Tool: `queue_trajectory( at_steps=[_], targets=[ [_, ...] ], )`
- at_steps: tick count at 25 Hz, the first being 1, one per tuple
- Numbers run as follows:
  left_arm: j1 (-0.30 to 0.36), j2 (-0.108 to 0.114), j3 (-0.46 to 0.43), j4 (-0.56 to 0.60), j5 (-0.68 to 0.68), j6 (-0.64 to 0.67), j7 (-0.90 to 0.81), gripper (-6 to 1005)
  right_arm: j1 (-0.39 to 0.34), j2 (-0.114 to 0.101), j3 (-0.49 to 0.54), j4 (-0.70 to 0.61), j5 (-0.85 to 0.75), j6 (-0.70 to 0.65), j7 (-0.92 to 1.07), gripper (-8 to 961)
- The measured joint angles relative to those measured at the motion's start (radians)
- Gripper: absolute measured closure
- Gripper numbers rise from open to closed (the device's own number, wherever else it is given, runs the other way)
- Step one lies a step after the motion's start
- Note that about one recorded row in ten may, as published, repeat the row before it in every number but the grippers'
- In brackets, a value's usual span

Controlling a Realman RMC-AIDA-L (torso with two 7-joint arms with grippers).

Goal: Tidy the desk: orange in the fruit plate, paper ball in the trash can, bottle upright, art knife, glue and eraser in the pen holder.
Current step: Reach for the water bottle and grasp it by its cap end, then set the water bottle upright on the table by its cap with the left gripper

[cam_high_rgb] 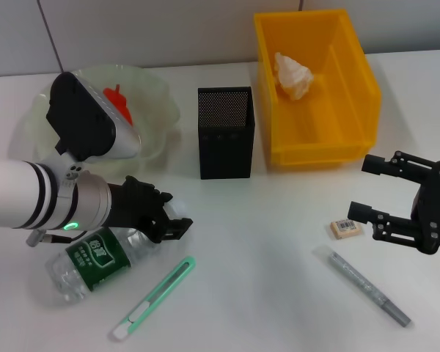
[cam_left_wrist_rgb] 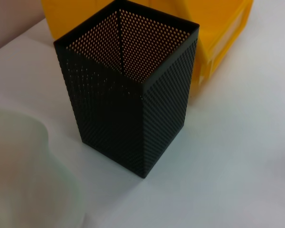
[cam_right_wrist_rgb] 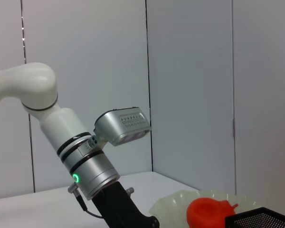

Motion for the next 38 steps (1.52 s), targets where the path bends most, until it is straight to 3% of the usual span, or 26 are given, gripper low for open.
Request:
queue_trajectory(
  at_steps=[8, 14, 38],
  targets=[
    [-0.009, 0.000, 0.006, -0.008, 0.000, 0.006, 0.000, 464, 0.002, 0.000, 0.000, 0.001, 0.000, 0.000, 0.000, 220],
    [-0.009, 0.002, 0.006, -0.010, 0.000, 0.009, 0.000, 561, 0.004, 0.000, 0.000, 0.002, 0.000, 0.000, 0.000, 220],
    [0.006, 0.002, -0.003, 0.060, -0.005, 0.019, 0.009, 561, 0.012, -0.002, 0.023, 0.017, 0.000, 0.003, 0.000, 221]
  ],
)
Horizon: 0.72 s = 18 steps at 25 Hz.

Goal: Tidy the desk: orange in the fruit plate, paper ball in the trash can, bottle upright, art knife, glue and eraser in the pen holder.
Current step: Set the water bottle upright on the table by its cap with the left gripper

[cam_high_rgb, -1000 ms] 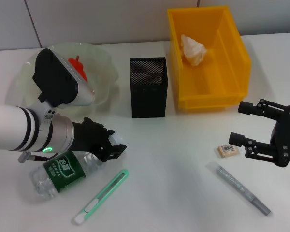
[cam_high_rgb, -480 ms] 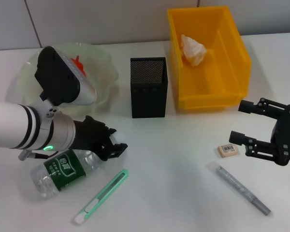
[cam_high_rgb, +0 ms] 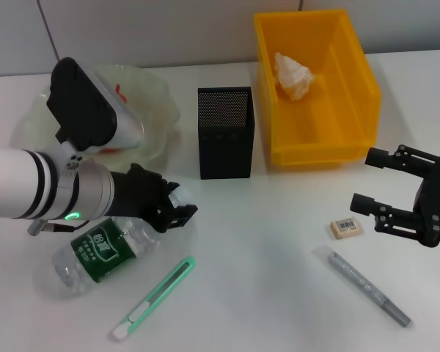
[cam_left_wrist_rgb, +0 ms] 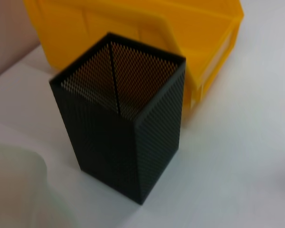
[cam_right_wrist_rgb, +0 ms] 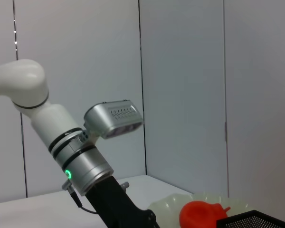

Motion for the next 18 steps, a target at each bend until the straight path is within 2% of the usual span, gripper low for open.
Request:
queue_trajectory(
  at_steps=[11, 18],
  targets=[
    [0.050, 0.000, 0.000, 0.102, -0.003, -0.001, -0.006, 561, 0.003, -0.001, 0.012, 0.007, 0.000, 0.000, -0.001, 221],
    [0.106, 0.001, -0.003, 0.192, -0.019, -0.004, -0.008, 561, 0.004, -0.002, 0.012, 0.007, 0.000, 0.000, -0.001, 221]
  ],
)
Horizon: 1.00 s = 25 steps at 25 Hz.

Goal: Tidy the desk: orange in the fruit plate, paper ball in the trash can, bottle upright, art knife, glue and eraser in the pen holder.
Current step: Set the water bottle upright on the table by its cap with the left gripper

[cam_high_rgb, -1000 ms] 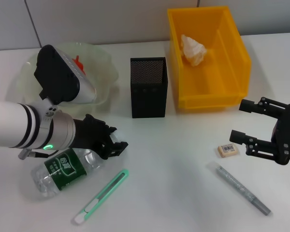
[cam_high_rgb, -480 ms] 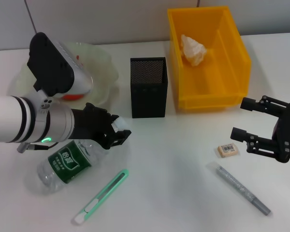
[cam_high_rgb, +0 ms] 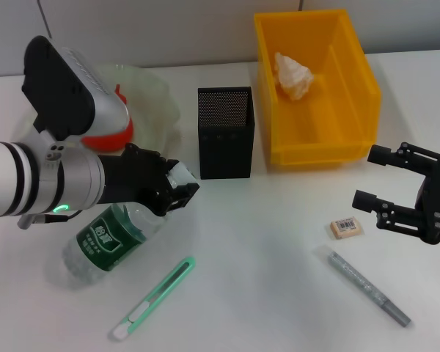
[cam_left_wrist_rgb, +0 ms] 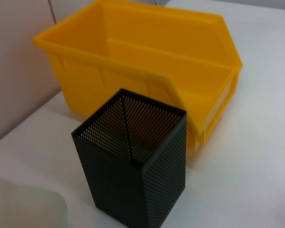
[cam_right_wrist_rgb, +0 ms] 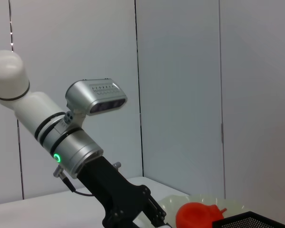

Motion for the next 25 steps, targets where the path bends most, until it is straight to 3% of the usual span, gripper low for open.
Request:
queue_trajectory(
  at_steps=[25],
  targets=[
    [0.076, 0.002, -0.018, 0.129, -0.053, -0.004, 0.012, 561, -0.001, 0.002, 0.003, 0.000, 0.000, 0.000, 0.000, 222]
  ],
)
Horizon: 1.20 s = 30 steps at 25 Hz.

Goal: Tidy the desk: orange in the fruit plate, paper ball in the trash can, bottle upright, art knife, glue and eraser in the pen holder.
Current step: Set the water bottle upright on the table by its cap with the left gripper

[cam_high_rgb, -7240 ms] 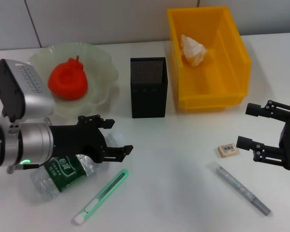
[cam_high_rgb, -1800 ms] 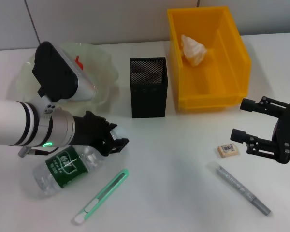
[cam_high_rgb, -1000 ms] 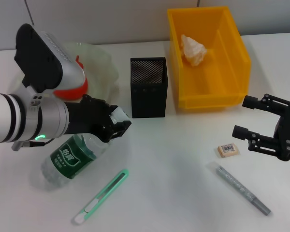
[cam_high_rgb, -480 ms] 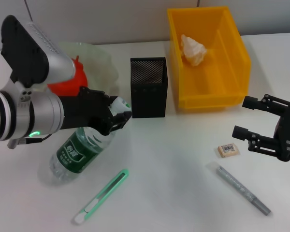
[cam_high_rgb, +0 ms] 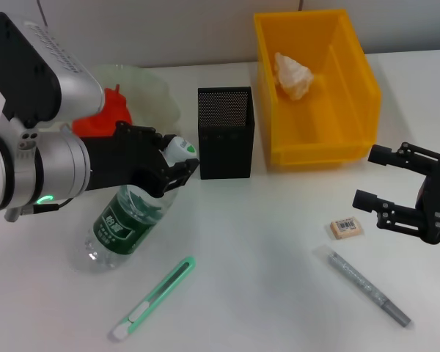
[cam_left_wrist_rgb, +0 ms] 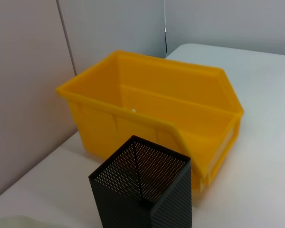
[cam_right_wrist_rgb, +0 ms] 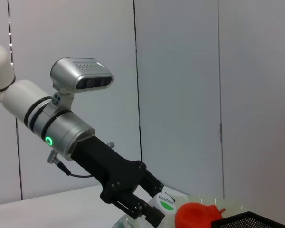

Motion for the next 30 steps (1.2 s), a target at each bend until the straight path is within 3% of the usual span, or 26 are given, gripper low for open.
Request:
queue_trajectory(
  at_steps=[30],
  targets=[
    [0.039, 0.000, -0.008, 0.041, -0.008, -0.089, 0.000, 560, 0.006, 0.000, 0.000, 0.000, 0.000, 0.000, 0.000, 223]
  ],
)
